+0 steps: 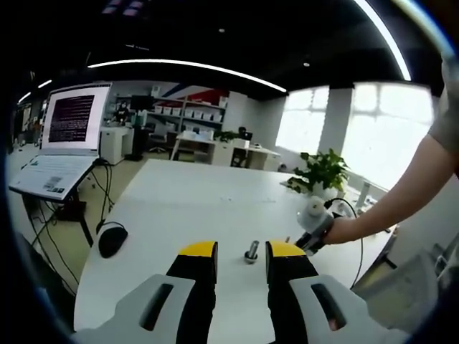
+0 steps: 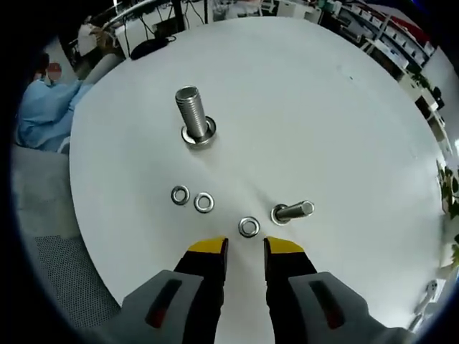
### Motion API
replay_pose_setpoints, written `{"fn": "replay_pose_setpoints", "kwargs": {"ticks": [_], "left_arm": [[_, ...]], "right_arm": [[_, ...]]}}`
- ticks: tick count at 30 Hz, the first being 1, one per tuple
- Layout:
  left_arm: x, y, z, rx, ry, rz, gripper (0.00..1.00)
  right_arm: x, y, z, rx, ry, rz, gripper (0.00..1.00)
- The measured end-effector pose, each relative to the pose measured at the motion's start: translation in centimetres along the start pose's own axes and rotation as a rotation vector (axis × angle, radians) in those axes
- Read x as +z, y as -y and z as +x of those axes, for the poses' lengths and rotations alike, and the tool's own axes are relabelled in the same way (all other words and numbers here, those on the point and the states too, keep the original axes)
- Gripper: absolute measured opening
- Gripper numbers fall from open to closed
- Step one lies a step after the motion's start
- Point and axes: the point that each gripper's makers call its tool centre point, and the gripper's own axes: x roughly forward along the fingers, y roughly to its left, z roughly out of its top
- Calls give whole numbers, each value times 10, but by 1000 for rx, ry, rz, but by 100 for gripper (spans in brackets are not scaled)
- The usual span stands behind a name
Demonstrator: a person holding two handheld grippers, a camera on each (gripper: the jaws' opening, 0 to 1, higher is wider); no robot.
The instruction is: Place the washer onto the threaded stud by aligning its center hole with the stud, sliding it down to the base, and recovering from edge contact or off-axis alignment until the washer reaches the visible bottom stop.
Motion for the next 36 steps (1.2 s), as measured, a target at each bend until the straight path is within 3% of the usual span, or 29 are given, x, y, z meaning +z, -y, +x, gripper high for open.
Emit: {"fn": "replay_pose_setpoints", "kwargs": {"ticks": [11, 23, 28, 36], "left_arm": [[-3, 5, 0, -21, -14, 6, 24], [1, 8, 0, -39, 10, -2, 24], [2, 10, 0, -53, 14, -14, 24], [2, 13, 1, -69, 15, -20, 24]], "right_arm": [[3, -2, 3, 1, -10, -18, 21], [3, -8, 4, 5, -34, -52, 17], [5, -8, 5, -6, -86, -63, 17], [4, -8, 5, 5, -99, -46, 18]]}}
